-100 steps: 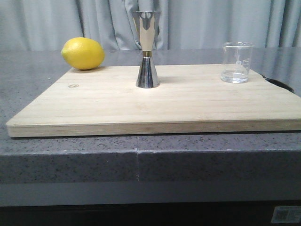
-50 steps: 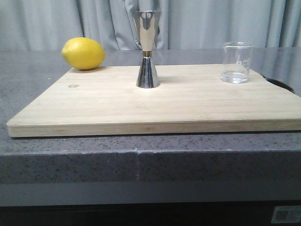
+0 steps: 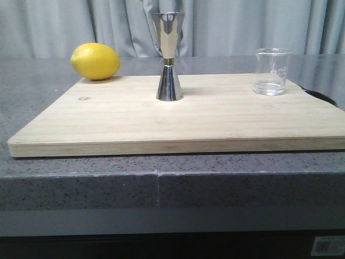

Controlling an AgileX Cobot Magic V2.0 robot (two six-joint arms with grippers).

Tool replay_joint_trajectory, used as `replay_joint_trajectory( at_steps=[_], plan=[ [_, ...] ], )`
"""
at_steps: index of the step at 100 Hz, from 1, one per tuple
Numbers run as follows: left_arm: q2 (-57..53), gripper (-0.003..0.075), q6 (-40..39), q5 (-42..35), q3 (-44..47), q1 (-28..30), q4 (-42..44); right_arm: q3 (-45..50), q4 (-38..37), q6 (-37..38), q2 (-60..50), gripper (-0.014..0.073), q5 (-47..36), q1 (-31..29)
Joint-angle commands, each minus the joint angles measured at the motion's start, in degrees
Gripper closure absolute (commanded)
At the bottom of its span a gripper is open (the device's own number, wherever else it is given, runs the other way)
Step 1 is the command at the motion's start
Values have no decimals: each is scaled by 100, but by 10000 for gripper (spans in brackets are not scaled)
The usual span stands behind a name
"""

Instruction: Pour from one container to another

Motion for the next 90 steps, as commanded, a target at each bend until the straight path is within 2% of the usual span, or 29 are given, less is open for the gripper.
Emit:
replay_joint_trajectory(
  at_steps=[1, 24, 37, 48, 74, 90],
  plan=[
    [-19, 739, -70, -400, -136, -3, -8, -135, -62, -70, 9, 652, -439, -35],
    [-270, 739, -26, -467, -34, 88, -38, -135, -62, -70, 9, 652, -439, -35],
    [-929, 739, 394, -1063, 465, 649, -615, -135, -62, -70, 9, 652, -439, -35],
    [-1547, 739, 997, -1831, 1226, 1112, -1007, -135, -62, -70, 9, 652, -439, -35],
    [-3180, 739, 1021, -3727, 3406, 1310, -1022, -135, -62, -70, 9, 652, -439, -35],
    [-4190, 739, 1021, -4123, 4390, 1297, -1022, -135, -62, -70, 9, 652, -439, -35]
  ],
)
